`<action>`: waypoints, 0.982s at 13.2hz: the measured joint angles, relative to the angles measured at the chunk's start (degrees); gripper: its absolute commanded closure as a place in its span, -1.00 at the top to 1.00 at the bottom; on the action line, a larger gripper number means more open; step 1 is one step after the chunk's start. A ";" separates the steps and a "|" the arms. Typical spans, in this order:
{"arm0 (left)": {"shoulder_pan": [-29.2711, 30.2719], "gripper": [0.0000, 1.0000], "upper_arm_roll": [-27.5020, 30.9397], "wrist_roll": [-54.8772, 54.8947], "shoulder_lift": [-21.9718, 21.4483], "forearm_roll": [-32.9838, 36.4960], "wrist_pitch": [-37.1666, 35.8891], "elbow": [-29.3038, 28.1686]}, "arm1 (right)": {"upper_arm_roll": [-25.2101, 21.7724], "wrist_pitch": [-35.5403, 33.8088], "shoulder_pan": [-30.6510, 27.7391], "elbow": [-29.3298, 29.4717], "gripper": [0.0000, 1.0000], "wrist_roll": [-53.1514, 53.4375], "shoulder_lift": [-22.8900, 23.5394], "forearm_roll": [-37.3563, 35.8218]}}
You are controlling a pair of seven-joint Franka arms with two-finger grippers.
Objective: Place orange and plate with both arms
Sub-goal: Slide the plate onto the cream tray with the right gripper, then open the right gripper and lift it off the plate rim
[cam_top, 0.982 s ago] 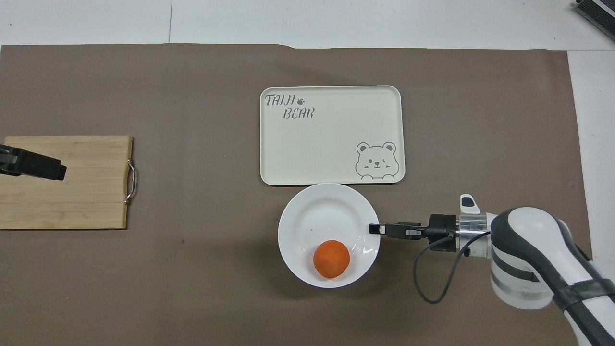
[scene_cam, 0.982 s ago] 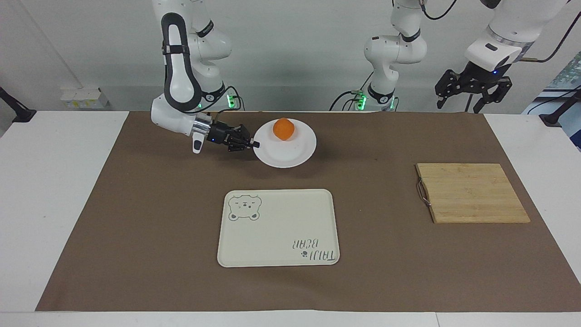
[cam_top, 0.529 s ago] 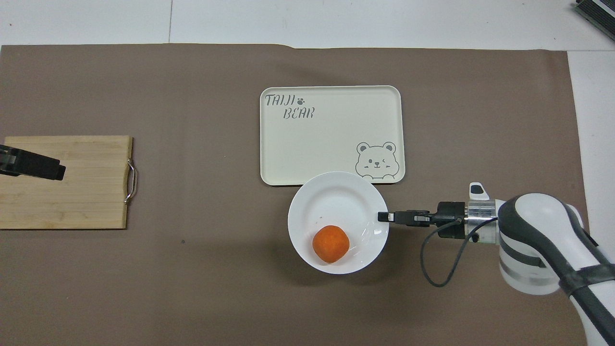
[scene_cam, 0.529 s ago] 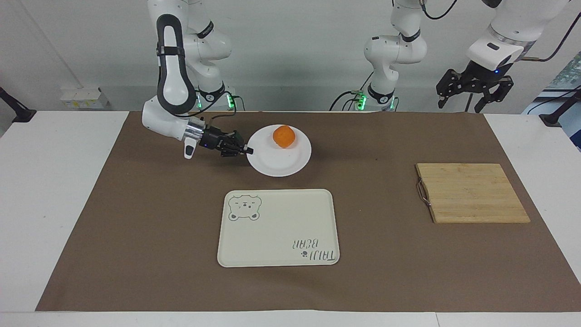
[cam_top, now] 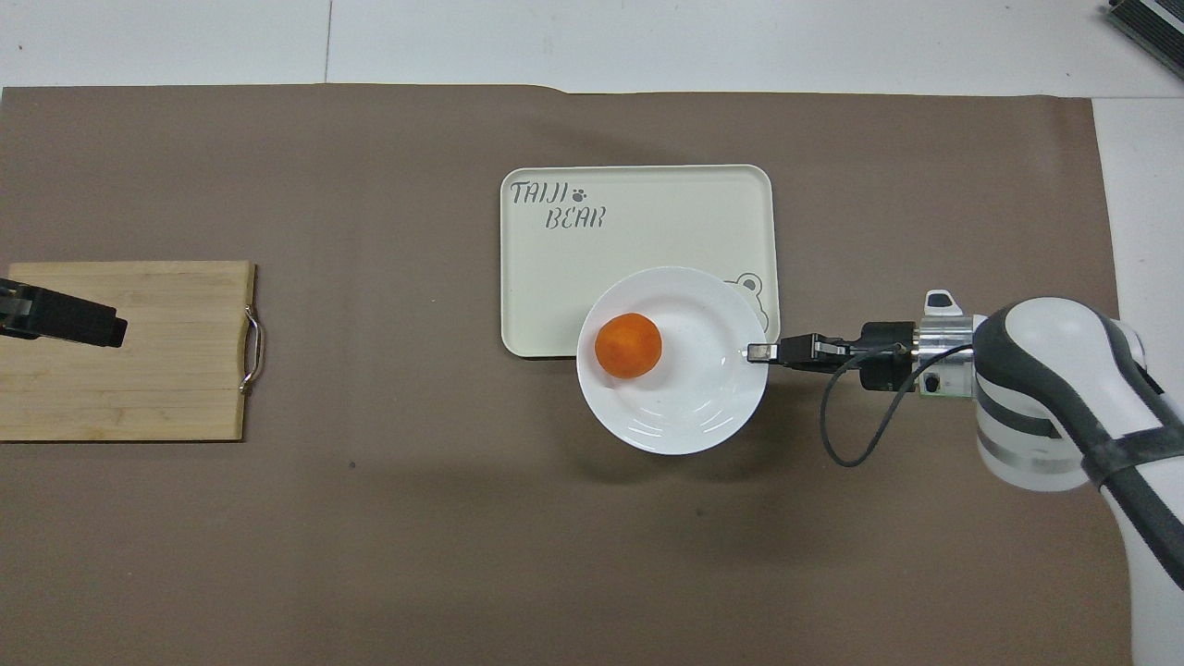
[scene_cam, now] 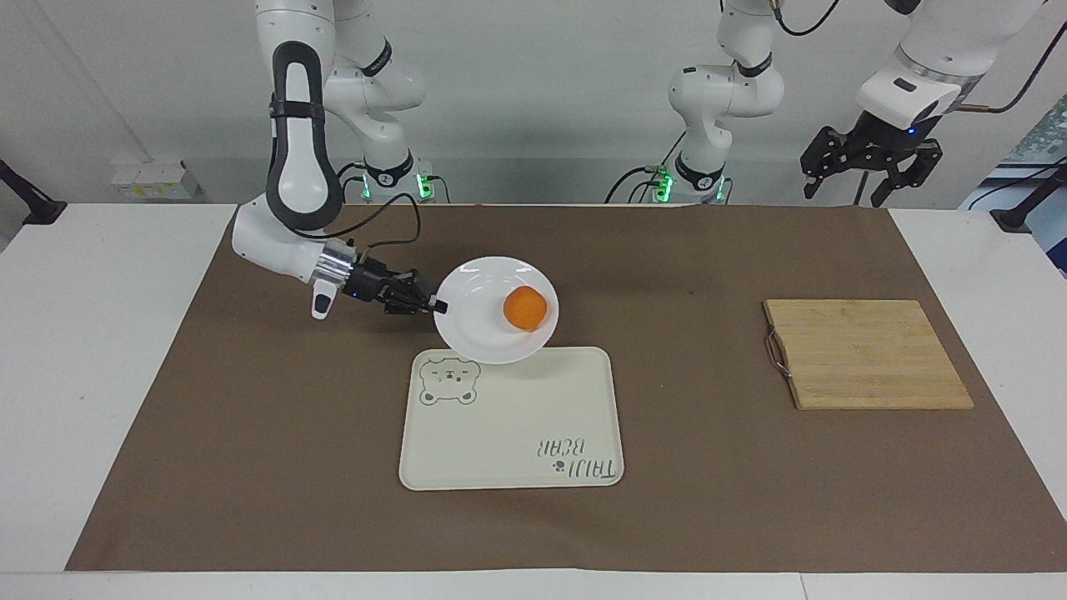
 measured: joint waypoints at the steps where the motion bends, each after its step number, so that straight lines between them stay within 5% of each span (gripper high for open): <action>1: 0.00 1.00 0.00 0.00 0.00 0.00 0.00 0.00 | -0.01 0.03 -0.15 2.06 -1.00 0.00 1.77 0.00; 13: -0.04 1.00 -0.09 0.00 0.00 0.00 0.00 0.00 | 0.59 4.70 0.73 22.48 -1.00 3.87 18.18 0.76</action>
